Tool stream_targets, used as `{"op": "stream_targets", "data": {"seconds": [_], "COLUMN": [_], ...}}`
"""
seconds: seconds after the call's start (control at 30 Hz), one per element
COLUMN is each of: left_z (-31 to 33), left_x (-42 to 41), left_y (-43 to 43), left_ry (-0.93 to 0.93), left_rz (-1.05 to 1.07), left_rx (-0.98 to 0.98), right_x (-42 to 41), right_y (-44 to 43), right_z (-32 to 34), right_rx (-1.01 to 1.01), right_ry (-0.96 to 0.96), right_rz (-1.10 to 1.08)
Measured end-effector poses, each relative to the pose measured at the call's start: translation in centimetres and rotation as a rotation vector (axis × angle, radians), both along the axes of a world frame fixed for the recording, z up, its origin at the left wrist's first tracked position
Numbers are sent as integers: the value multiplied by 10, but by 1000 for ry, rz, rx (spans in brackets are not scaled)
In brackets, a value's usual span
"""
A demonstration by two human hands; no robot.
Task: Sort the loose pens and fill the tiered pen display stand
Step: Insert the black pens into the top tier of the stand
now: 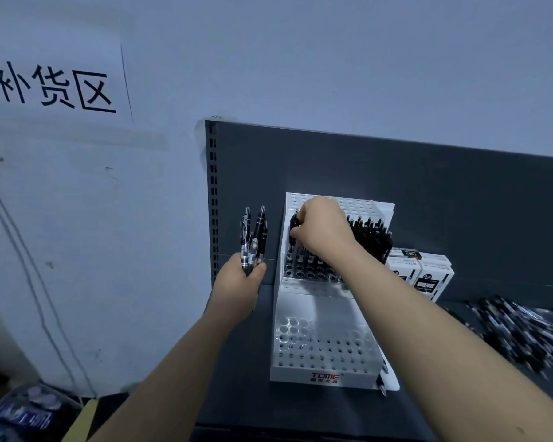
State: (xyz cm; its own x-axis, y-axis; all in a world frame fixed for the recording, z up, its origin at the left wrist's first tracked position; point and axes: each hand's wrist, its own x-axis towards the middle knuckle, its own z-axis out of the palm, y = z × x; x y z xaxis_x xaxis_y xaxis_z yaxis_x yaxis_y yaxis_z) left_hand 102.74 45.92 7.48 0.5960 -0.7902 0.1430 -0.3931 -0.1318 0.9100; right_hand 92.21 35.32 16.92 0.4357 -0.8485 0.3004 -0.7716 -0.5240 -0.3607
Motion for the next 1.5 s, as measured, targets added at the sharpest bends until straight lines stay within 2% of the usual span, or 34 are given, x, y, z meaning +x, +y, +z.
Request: {"op": "stream_targets", "data": {"seconds": [0.27, 0.33, 0.4, 0.5, 0.6, 0.77, 0.9, 1.03, 1.1, 1.23, 1.4, 1.5], "left_z": [0, 2, 3, 6, 12, 13, 7, 6, 6, 6, 9, 9], "left_x": [0, -1, -3, -10, -23, -32, -26, -23, -24, -27, -29, -27], "left_y": [3, 4, 6, 7, 8, 6, 0, -3, -6, -9, -7, -8], "left_ry": [49, 86, 138, 236, 238, 175, 101, 129, 153, 158, 124, 189], "left_rz": [-38, -47, -52, -103, -216, -269, -148, -115, -123, -136, -132, -136], "left_rx": [-42, -79, -111, -163, -166, -156, -139, -120, -109, -88, -145, -129], "right_x": [-1, -10, -21, -35, -44, -58, -73, -92, -100, -108, -96, -89], "right_y": [10, 9, 9, 16, 24, 22, 14, 0, -5, -9, -13, -13], "right_z": [-1, 1, 2, 1, -2, -3, 5, 17, 24, 29, 16, 19], "right_rx": [-43, -50, -22, 197, 435, 584, 518, 336, 229, 53, 13, -5], "right_ry": [55, 0, -140, -307, -405, -497, -674, -767, -731, -521, -381, -333], "right_rz": [-3, 19, 70, 197, 288, 274, 182, 57, -9, -58, -39, -43]}}
